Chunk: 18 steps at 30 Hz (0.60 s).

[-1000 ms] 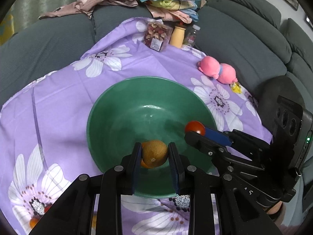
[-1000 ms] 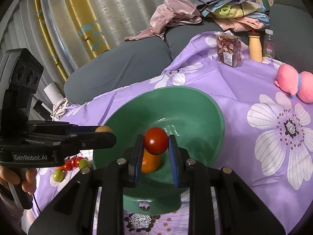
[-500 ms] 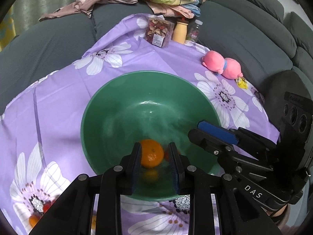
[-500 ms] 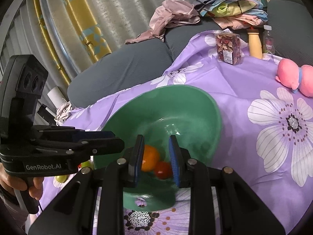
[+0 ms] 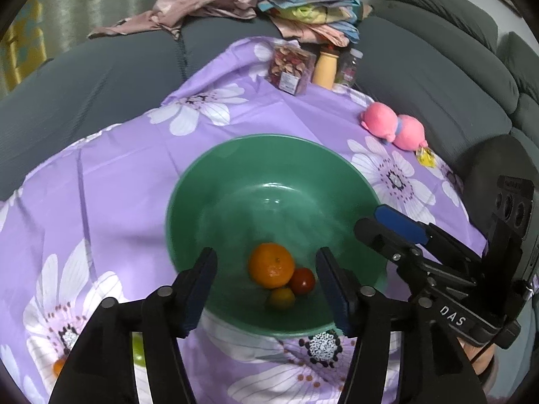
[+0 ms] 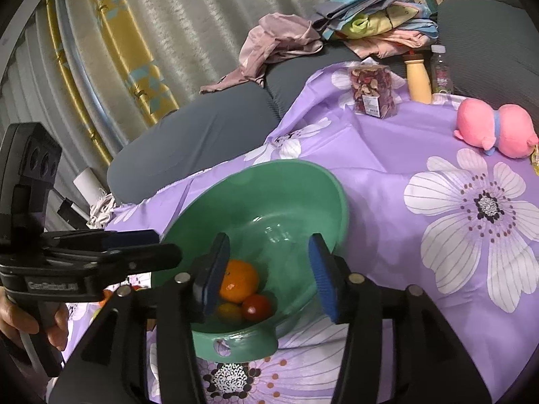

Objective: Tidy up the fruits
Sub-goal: 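Move both tools back toward the remaining fruit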

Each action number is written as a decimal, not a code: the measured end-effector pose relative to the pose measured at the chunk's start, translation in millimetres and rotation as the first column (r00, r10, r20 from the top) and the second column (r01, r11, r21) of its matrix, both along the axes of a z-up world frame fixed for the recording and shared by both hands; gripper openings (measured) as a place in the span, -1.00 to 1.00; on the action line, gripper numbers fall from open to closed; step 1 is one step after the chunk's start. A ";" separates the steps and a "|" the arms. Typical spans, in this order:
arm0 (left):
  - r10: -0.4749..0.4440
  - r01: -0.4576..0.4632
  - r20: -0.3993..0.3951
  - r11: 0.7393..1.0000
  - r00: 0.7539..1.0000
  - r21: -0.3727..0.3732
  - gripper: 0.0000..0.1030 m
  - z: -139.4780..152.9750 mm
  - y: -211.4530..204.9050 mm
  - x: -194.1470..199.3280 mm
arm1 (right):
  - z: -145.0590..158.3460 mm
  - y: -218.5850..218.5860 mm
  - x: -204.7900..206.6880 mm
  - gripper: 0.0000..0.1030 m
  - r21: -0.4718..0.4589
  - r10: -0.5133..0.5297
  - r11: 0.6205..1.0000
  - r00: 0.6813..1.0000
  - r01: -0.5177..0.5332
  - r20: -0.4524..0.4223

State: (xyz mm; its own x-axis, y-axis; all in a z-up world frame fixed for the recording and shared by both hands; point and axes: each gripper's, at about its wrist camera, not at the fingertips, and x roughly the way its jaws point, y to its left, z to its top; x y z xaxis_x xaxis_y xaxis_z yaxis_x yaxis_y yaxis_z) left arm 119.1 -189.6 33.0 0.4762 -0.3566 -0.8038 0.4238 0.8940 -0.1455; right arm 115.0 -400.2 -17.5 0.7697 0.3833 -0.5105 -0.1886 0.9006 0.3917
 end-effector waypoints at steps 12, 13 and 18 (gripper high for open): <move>0.171 -0.171 0.045 0.985 0.984 -0.004 0.37 12.6 92.1 -33.1 | 17.0 13.5 -14.7 0.19 0.061 0.062 0.996 0.994 -0.068 0.089; 0.190 -0.190 0.045 0.982 0.981 0.003 0.37 11.7 101.6 -37.1 | 20.3 18.1 -17.2 0.19 0.059 0.075 0.995 0.992 -0.081 0.096; 0.292 -0.292 0.017 0.956 0.956 0.018 0.37 0.5 159.0 -59.4 | 30.7 47.8 -36.7 0.26 0.054 0.159 0.985 0.980 -0.166 0.120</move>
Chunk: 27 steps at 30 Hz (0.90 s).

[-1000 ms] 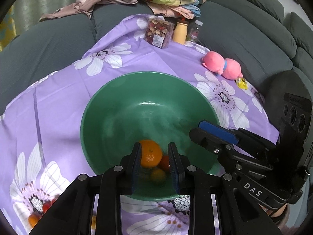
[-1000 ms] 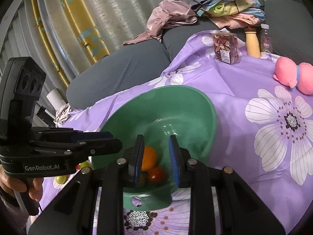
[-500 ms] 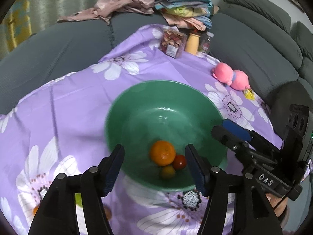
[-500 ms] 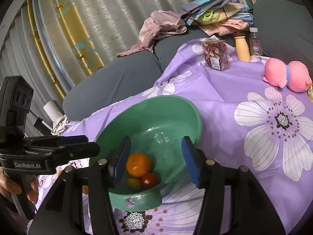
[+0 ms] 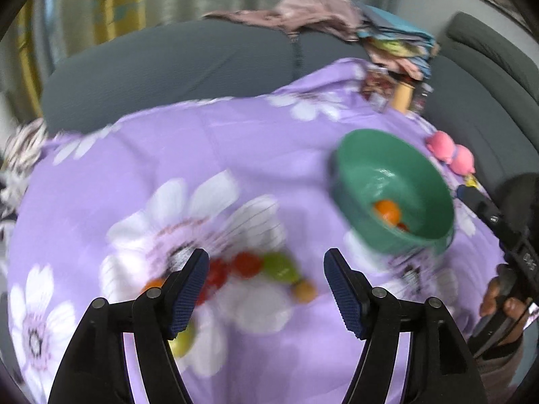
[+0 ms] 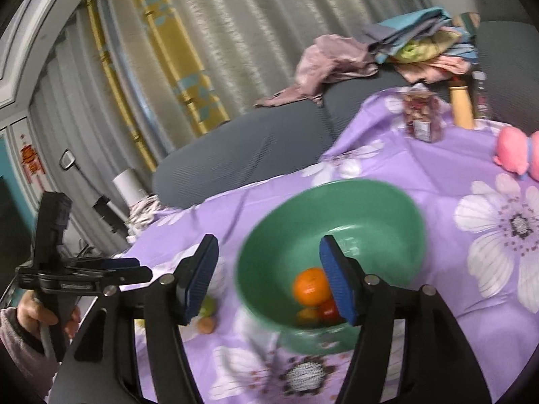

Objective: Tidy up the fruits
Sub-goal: 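Move both tools back toward the remaining fruit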

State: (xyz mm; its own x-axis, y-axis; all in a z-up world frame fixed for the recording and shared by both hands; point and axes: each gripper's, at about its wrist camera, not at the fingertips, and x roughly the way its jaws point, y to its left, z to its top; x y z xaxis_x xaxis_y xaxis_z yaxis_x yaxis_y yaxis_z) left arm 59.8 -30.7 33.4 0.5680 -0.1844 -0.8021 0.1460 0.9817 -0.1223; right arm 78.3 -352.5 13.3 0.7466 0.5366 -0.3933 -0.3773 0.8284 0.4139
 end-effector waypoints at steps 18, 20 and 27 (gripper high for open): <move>-0.015 0.004 -0.061 0.985 0.998 -0.175 0.37 -36.8 55.5 -52.4 | -31.1 143.6 -21.1 0.23 -0.105 0.358 0.914 0.900 -0.393 -0.249; -0.027 0.015 -0.062 0.982 0.998 -0.187 0.37 -39.8 57.6 -52.8 | -36.5 154.0 -18.9 0.19 -0.122 0.359 0.907 0.891 -0.404 -0.278; -0.042 0.030 -0.049 0.972 0.998 -0.232 0.37 -42.1 72.8 -54.7 | -56.6 186.3 3.2 -0.15 -0.111 0.371 0.892 0.852 -0.437 -0.370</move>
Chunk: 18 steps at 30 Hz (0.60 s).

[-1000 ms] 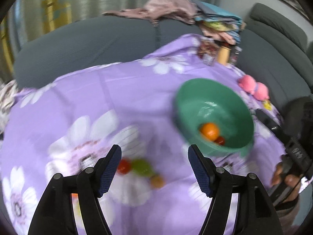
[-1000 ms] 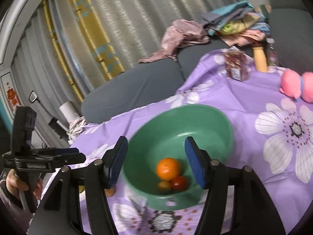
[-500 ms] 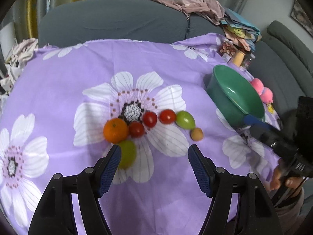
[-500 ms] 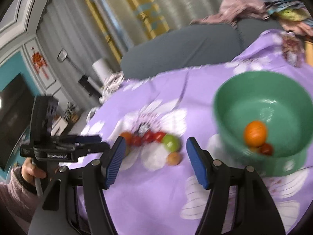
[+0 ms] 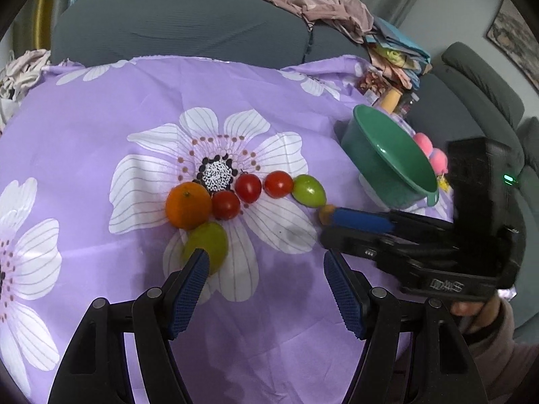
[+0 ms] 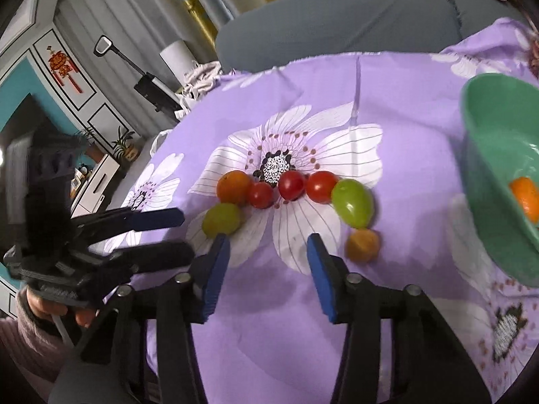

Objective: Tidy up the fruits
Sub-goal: 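Move both tools back toward the remaining fruit, then grasp a red tomato with the right tool while the left tool grasps another red tomato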

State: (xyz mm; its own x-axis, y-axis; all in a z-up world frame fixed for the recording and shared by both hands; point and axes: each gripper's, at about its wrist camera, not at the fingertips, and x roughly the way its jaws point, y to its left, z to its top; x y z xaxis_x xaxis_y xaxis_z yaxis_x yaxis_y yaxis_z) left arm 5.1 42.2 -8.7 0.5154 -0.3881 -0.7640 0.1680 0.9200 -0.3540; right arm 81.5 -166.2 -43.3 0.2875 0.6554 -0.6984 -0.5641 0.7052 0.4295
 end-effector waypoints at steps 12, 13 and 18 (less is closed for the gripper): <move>-0.031 0.031 0.012 0.999 0.999 0.007 0.34 -3.5 16.0 11.8 | -25.9 57.4 54.2 -0.33 -0.122 -0.019 0.993 0.997 0.009 -0.075; -0.034 0.034 0.013 0.999 0.999 0.010 0.34 -3.8 16.4 12.7 | -27.0 59.3 57.2 -0.36 -0.130 -0.025 0.991 0.996 0.014 -0.081; -0.053 0.053 0.005 0.998 0.999 0.018 0.34 -7.4 16.4 16.9 | -24.2 67.5 66.7 -0.38 -0.182 -0.028 0.983 0.998 0.018 -0.048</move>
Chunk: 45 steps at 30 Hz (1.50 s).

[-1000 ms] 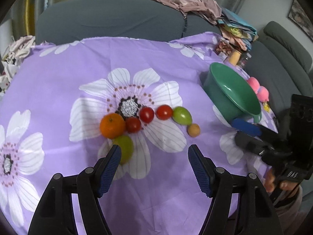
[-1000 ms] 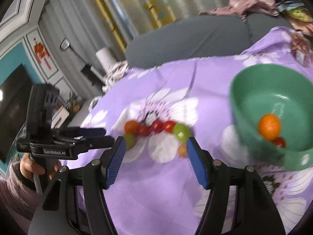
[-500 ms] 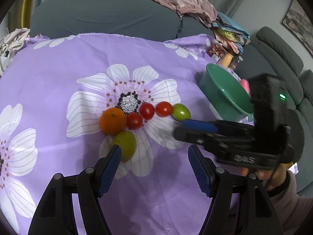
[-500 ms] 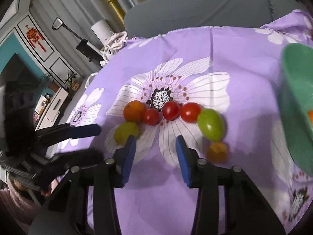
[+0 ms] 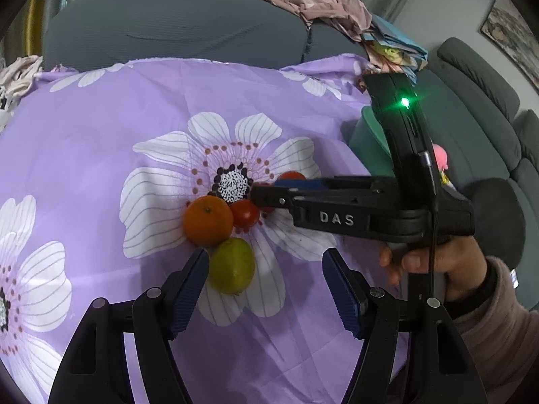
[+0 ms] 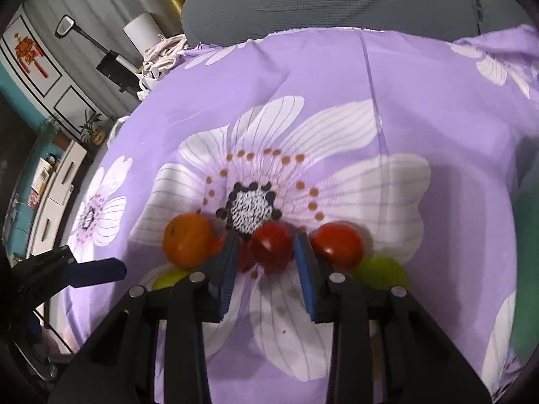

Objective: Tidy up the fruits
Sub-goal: 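Grasp a red tomato with the right tool while the left tool grasps another red tomato, then carry both red tomatoes toward the green bowl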

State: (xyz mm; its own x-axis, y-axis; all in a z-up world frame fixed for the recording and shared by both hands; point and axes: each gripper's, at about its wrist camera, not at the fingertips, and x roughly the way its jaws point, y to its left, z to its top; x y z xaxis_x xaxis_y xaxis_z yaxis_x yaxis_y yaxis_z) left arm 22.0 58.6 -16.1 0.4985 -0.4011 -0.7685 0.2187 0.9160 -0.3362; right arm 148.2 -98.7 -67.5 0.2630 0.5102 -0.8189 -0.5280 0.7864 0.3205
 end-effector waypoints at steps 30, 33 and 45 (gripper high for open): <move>-0.065 0.081 -0.071 0.967 0.995 0.242 -0.07 -21.9 -44.2 70.2 | 15.6 -46.0 -27.0 -0.47 0.021 0.034 0.999 0.997 -0.035 0.073; -0.078 0.095 -0.070 0.953 0.994 0.288 -0.07 -26.0 -50.8 75.1 | 14.8 -44.8 -30.0 -0.47 0.033 0.037 0.999 0.997 -0.039 0.070; -0.167 0.230 -0.180 0.876 0.969 0.424 -0.47 -41.1 -62.6 77.3 | 21.7 -58.8 -34.3 -0.47 0.074 0.007 0.997 0.996 -0.014 0.092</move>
State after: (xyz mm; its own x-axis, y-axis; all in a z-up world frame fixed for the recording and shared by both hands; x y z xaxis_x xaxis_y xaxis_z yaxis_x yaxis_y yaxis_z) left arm 99.2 -4.0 -57.2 0.3245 -0.0875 -0.9418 0.3935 0.9180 0.0503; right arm 113.8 -157.5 -45.8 0.3293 0.5719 -0.7514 -0.5655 0.7567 0.3281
